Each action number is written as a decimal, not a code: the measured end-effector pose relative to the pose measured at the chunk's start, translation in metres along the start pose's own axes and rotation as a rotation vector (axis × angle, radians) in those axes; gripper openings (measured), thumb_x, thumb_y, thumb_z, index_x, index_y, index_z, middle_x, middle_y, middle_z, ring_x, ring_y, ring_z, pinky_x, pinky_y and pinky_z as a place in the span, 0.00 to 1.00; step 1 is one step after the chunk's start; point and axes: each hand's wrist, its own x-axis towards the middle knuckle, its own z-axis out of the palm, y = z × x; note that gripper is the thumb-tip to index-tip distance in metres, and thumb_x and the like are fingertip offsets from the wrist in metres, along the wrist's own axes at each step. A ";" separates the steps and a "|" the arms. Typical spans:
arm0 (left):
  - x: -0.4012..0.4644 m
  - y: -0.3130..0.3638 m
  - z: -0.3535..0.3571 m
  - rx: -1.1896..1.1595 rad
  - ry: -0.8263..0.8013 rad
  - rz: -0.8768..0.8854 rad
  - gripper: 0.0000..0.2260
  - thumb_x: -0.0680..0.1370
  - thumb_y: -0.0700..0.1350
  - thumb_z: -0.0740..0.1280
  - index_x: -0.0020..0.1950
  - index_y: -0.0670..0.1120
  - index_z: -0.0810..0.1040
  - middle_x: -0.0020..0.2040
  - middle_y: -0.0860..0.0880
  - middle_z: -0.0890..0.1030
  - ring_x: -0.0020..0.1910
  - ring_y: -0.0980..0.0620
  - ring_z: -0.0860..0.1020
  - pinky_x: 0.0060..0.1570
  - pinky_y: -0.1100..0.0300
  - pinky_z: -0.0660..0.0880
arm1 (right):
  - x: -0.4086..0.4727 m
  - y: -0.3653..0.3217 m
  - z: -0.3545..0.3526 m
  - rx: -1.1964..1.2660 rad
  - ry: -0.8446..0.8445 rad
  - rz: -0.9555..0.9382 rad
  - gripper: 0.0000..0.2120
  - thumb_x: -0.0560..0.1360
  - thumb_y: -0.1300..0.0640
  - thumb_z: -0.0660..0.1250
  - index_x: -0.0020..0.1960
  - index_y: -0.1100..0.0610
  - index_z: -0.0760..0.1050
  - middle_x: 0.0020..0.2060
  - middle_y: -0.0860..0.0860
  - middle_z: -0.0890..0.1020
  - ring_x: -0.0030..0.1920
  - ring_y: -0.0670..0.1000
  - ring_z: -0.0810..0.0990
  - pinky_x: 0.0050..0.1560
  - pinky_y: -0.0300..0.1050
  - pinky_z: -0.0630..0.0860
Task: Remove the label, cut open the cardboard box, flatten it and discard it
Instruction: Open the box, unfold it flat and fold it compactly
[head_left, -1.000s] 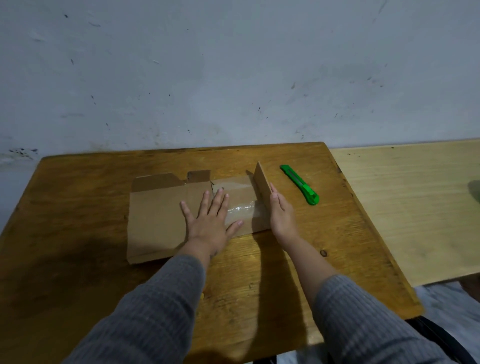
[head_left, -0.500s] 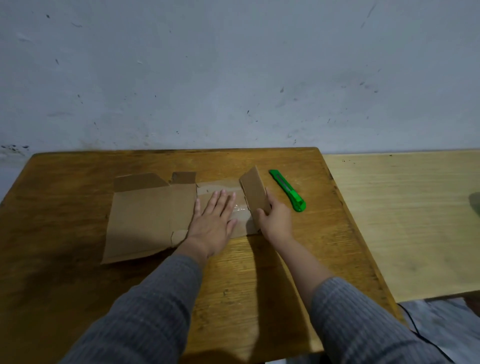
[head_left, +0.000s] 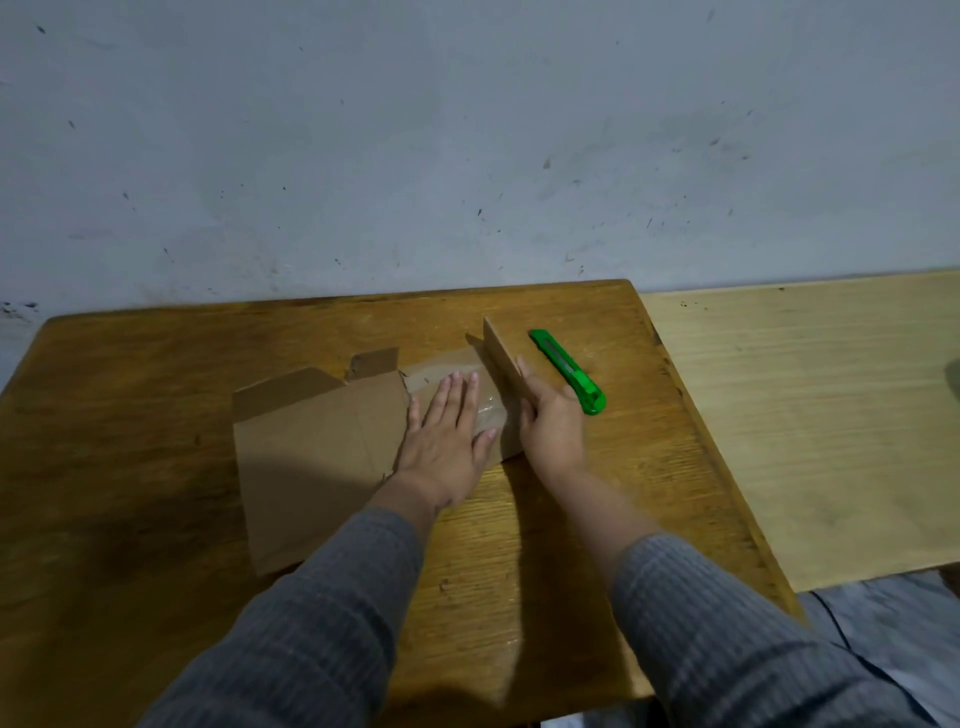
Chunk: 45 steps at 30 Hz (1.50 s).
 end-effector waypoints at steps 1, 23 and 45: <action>0.001 0.000 -0.002 -0.020 0.008 0.000 0.28 0.82 0.59 0.40 0.73 0.50 0.27 0.77 0.49 0.32 0.76 0.53 0.34 0.75 0.45 0.38 | -0.002 -0.002 0.000 0.043 0.003 -0.005 0.25 0.77 0.65 0.59 0.71 0.50 0.67 0.50 0.63 0.79 0.47 0.59 0.78 0.55 0.41 0.70; 0.002 -0.025 -0.009 0.160 -0.045 0.022 0.25 0.82 0.59 0.40 0.77 0.56 0.35 0.77 0.55 0.34 0.76 0.51 0.33 0.72 0.36 0.39 | -0.024 -0.014 0.015 -0.238 -0.303 0.098 0.22 0.82 0.47 0.46 0.76 0.43 0.53 0.78 0.43 0.49 0.77 0.48 0.47 0.72 0.57 0.44; -0.004 -0.030 0.009 0.110 0.168 0.026 0.24 0.82 0.59 0.39 0.78 0.59 0.41 0.79 0.56 0.38 0.77 0.54 0.35 0.69 0.33 0.37 | -0.013 -0.022 0.000 -0.197 -0.133 0.402 0.30 0.69 0.39 0.70 0.67 0.50 0.71 0.67 0.54 0.66 0.69 0.56 0.59 0.63 0.54 0.60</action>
